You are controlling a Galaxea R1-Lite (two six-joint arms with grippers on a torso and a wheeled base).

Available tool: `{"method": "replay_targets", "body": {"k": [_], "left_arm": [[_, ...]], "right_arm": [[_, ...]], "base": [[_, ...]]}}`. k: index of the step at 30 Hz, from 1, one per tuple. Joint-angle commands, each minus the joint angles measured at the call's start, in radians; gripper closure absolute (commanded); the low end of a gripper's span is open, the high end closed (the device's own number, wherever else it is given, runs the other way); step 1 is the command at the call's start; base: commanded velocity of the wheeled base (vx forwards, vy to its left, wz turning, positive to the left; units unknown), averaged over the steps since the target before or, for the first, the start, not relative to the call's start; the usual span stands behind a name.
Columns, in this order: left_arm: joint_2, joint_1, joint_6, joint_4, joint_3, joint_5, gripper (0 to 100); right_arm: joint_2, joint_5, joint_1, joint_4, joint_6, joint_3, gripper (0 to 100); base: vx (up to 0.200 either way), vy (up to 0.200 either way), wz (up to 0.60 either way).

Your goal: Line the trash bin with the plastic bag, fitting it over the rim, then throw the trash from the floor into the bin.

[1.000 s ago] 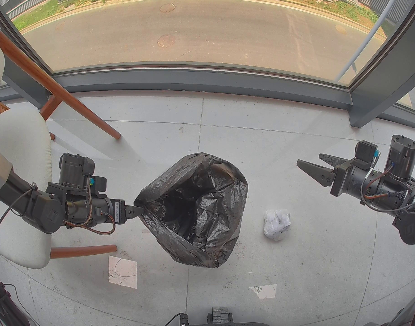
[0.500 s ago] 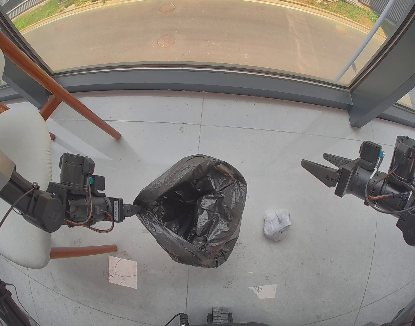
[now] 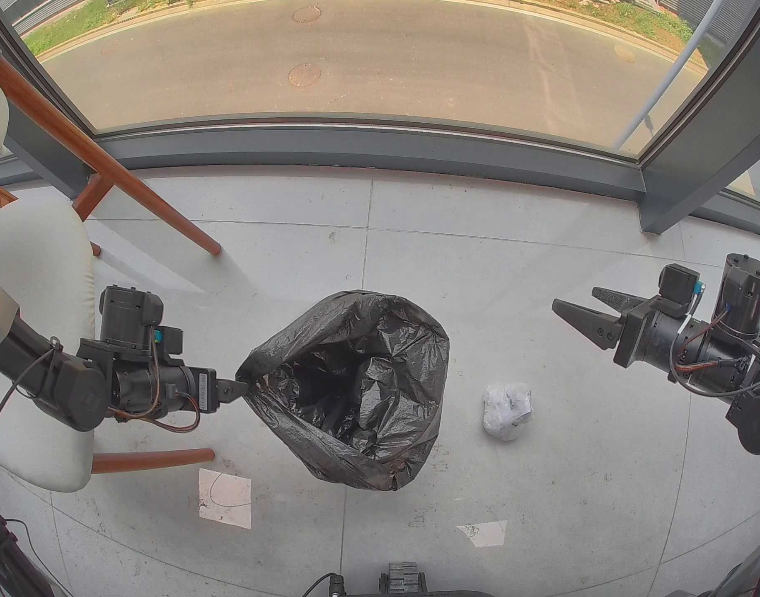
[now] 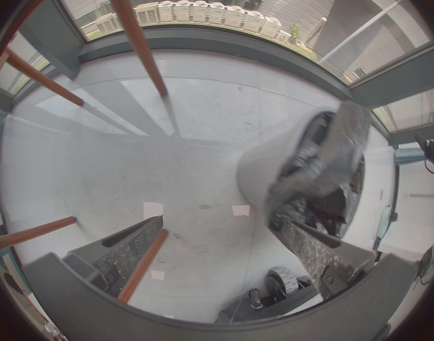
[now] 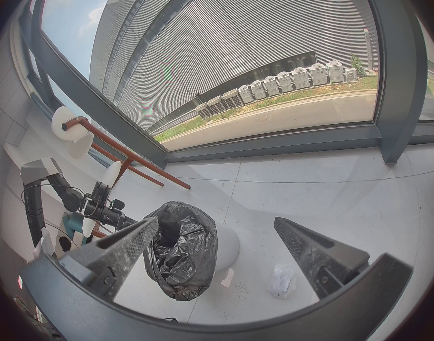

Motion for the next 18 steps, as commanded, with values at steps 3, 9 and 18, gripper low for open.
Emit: {"method": "replay_targets", "body": {"k": [3,9,18], "left_arm": [[-0.041,-0.093,0.001,-0.002,0.123,-0.024,0],[-0.023,-0.101,0.001,-0.002,0.136,-0.029,0],[0.065,-0.099,-0.007,-0.061,-0.022,-0.024,0]], "right_arm": [[0.000,0.001,0.000,0.000,0.001,0.003,0],[-0.002,-0.001,0.000,-0.002,0.001,0.009,0],[-0.002,0.001,0.001,-0.002,-0.002,0.014,0]], "base": [[0.000,0.000,0.00],[0.000,0.000,0.00],[0.000,0.000,0.00]]}}
